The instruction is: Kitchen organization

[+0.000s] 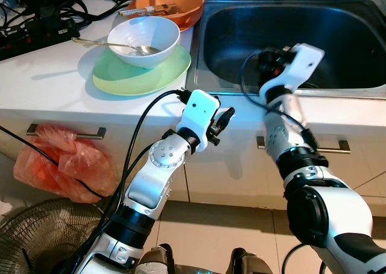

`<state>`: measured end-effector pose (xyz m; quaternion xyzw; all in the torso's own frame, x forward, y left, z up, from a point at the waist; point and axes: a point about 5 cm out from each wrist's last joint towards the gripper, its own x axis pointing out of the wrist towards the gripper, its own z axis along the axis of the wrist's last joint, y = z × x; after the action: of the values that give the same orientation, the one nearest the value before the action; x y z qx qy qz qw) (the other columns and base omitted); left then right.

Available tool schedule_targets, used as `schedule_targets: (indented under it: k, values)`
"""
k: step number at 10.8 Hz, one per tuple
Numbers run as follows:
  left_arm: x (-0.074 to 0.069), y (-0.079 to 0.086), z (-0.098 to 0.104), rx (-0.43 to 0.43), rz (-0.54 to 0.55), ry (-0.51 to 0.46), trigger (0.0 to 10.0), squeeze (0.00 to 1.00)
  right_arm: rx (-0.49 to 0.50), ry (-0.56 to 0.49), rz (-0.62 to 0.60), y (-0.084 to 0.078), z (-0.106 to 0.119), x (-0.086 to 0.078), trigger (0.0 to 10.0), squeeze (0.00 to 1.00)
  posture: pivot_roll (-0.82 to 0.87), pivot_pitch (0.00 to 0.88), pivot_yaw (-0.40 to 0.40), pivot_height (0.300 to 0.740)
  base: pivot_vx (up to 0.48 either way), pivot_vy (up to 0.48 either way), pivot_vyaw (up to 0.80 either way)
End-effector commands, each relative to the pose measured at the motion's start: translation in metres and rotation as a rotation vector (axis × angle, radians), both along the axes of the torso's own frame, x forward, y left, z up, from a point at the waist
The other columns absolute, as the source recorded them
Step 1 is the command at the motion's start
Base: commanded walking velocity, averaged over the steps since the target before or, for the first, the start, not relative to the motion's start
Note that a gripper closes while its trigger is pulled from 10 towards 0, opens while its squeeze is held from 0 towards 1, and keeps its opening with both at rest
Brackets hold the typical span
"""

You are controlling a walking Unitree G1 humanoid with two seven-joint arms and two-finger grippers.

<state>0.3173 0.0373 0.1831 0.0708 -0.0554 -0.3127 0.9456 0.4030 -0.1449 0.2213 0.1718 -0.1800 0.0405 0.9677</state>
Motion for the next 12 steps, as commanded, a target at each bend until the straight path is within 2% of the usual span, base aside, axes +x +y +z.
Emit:
schedule_targets:
  k: [1,2,4,6,7,8,11,12]
  values:
    - [0.002,0.006,-0.008,0.008,0.034,0.024,10.0,0.0,0.019,-0.1,-0.034,-0.008,0.023,-0.002,10.0,0.0,0.15,0.183,0.049,0.74,0.0,0.0,0.0]
    - [0.003,0.006,-0.007,0.002,0.044,0.017,10.0,0.0,0.02,-0.172,-0.06,-0.016,0.036,-0.008,10.0,0.0,0.14,0.184,0.048,0.74,0.0,0.0,0.0]
    - [0.005,0.01,-0.005,-0.025,0.071,0.002,10.0,0.0,0.045,-0.239,-0.102,-0.029,0.043,-0.026,10.0,0.0,0.13,0.185,0.046,0.74,0.0,0.0,0.0]
    - [0.008,0.016,-0.003,-0.061,0.113,-0.018,10.0,0.0,0.13,-0.225,-0.151,-0.041,0.036,-0.041,10.0,0.0,0.11,0.186,0.049,0.74,0.0,0.0,0.0]
    - [0.013,0.026,0.002,-0.088,0.173,-0.044,10.0,0.0,0.047,-0.211,-0.169,-0.042,0.024,-0.059,10.0,0.0,0.11,0.186,0.051,0.74,0.0,0.0,0.0]
    - [0.015,0.031,0.003,-0.095,0.195,-0.052,10.0,0.0,-0.004,-0.205,-0.173,-0.041,0.019,-0.065,10.0,0.0,0.11,0.187,0.051,0.74,0.0,0.0,0.0]
    - [0.018,0.043,0.005,-0.119,0.252,-0.07,10.0,0.0,-0.088,-0.159,-0.139,-0.035,0.008,-0.092,10.0,0.0,0.09,0.194,0.053,0.74,0.0,0.0,0.0]
    - [0.018,0.043,0.004,-0.123,0.253,-0.07,10.0,0.0,-0.105,-0.155,-0.134,-0.033,0.006,-0.096,10.0,0.0,0.09,0.194,0.054,0.74,0.0,0.0,0.0]
